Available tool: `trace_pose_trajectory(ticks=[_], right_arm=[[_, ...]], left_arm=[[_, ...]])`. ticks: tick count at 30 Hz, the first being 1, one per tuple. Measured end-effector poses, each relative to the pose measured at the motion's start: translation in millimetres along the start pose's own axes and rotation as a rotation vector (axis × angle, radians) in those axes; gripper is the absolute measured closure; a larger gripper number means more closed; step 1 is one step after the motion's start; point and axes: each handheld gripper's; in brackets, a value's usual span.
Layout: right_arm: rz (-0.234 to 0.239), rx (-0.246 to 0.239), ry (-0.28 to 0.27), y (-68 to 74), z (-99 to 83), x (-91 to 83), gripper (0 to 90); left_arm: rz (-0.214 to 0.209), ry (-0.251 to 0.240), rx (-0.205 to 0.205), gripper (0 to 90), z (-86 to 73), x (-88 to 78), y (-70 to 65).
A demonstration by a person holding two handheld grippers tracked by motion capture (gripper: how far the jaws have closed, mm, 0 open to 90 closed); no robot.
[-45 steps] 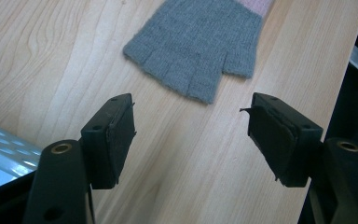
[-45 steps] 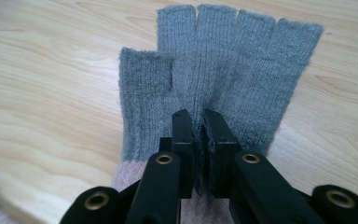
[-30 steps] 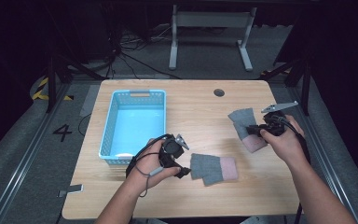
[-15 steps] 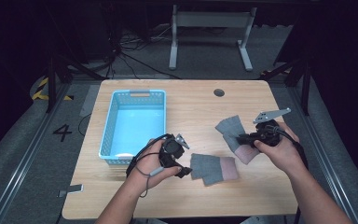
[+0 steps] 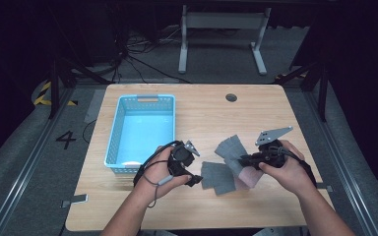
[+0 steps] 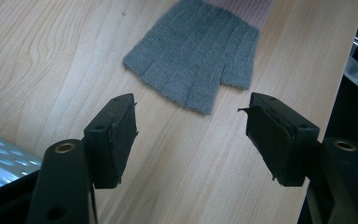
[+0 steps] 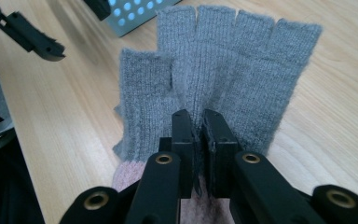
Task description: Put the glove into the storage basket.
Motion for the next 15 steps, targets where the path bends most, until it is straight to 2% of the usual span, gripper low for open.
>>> trace_pose_trajectory(ticks=[4, 5, 10, 11, 15], right_arm=[[0.007, -0.026, 0.037, 6.1, -1.9, 11.0, 84.5], [0.008, -0.04, 0.057, 6.5, -3.7, 17.9, 84.4], [0.003, -0.063, 0.097, 6.8, -7.2, 29.3, 84.4], [-0.001, -0.061, 0.117, 7.3, -7.9, 33.9, 84.4], [-0.007, -0.07, 0.142, 8.7, -8.4, 39.6, 84.4]], left_arm=[[0.014, -0.007, 0.003, 35.9, -0.2, -0.1, 0.6], [0.018, -0.034, -0.007, 35.8, -0.7, 0.1, 1.3], [0.055, -0.059, -0.028, 35.9, -0.8, 0.8, 1.7], [0.057, -0.065, -0.032, 38.2, -1.4, 1.1, 2.8], [0.072, -0.047, -0.015, 37.6, -0.5, 2.5, 3.1]])
Point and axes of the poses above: each handheld gripper's, and its own axes: x roughly forward along the jaws, z roughly out of its top, y roughly to its left, and after that the axes turned 14 degrees about x, right-handed
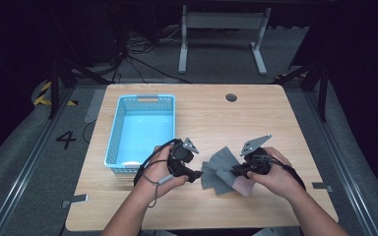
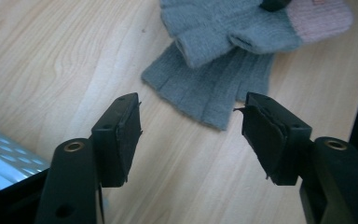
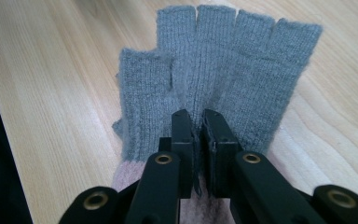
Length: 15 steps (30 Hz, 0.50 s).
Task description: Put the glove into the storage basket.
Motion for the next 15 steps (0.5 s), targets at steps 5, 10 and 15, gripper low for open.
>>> trace_pose_trajectory(ticks=[5, 10, 15], right_arm=[[-0.004, -0.014, 0.033, 1.5, -0.6, 10.3, 84.3], [-0.007, 0.0, 0.051, -4.0, -4.0, 23.4, 78.9], [-0.009, 0.008, 0.019, -3.9, -8.4, 18.3, 68.4]], left_arm=[[-0.055, 0.002, -0.006, 52.4, 2.1, 5.8, -2.2], [-0.167, -0.018, -0.023, 67.8, 0.7, 14.5, -3.5], [-0.125, 0.046, 0.002, 64.5, 1.8, 17.5, 0.1]])
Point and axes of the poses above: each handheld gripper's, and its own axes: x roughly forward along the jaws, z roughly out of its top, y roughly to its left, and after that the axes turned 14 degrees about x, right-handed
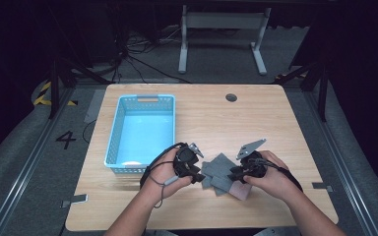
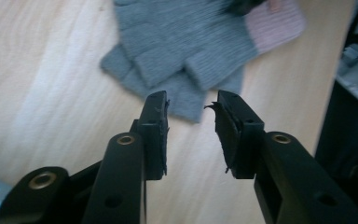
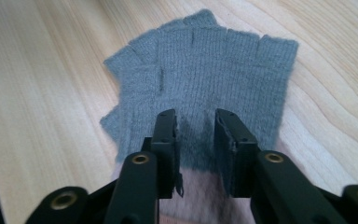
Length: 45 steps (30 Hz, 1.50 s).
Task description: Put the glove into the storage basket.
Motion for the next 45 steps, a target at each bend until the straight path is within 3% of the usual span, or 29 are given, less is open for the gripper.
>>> trace_pose_trajectory(ticks=[6, 9, 12, 18, 24, 25, 33, 39, 45], right_arm=[[-0.021, 0.035, -0.058, -5.3, -11.1, -22.9, 65.0], [-0.028, 0.051, -0.065, -8.0, -15.6, -29.0, 64.0], [-0.044, 0.082, -0.065, -14.0, -25.6, -40.6, 63.8], [-0.072, 0.124, -0.055, -25.8, -36.3, -52.6, 64.1], [-0.093, 0.151, -0.019, -34.8, -39.9, -55.1, 64.1], [-0.093, 0.156, -0.013, -35.4, -41.2, -55.0, 64.1], [-0.09, 0.158, 0.014, -39.0, -43.4, -55.0, 64.2], [-0.077, 0.149, 0.073, -38.0, -46.1, -50.1, 65.4], [-0.073, 0.137, 0.097, -36.5, -46.8, -47.1, 65.2]], left_arm=[[-0.022, 0.013, 0.006, 63.3, 5.2, 2.0, 1.0], [-0.029, 0.021, 0.028, 62.2, 9.9, 3.9, -1.4], [-0.006, 0.012, 0.068, 58.6, 12.1, 5.8, -0.9], [0.009, 0.038, 0.032, 62.1, 10.7, 6.4, 7.7], [-0.01, 0.044, 0.005, 70.4, 10.3, 10.1, 10.2], [0.003, 0.055, -0.002, 70.4, 10.1, 11.0, 10.7], [0.001, 0.061, -0.028, 68.2, 8.6, 13.5, 13.4], [0.008, 0.069, -0.012, 65.5, 8.2, 17.7, 13.8], [0.0, 0.084, -0.01, 64.9, 8.5, 21.0, 14.9]])
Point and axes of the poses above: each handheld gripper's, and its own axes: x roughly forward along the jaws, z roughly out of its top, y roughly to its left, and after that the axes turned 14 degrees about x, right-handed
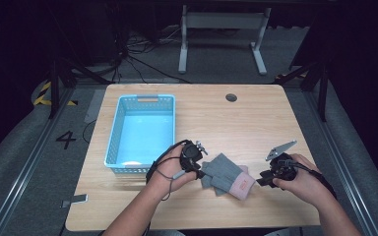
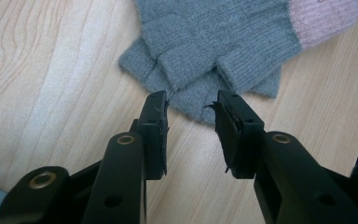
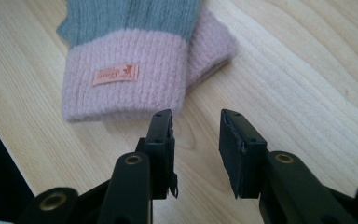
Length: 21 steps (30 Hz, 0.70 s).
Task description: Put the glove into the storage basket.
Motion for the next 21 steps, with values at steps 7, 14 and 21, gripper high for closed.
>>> trace_pose_trajectory(ticks=[7, 14, 21], right_arm=[[-0.005, -0.003, 0.042, 1.1, -3.6, 6.4, 65.3], [0.004, -0.034, 0.031, 8.1, -2.9, 12.0, 66.0], [0.005, -0.056, 0.032, 12.2, 1.2, 18.4, 72.4]], left_arm=[[-0.009, 0.016, 0.011, 62.7, 2.5, 6.4, 2.0], [-0.013, 0.033, 0.019, 61.9, 4.2, 14.0, 3.6], [-0.005, 0.044, 0.028, 64.6, 9.3, 24.0, 2.7]])
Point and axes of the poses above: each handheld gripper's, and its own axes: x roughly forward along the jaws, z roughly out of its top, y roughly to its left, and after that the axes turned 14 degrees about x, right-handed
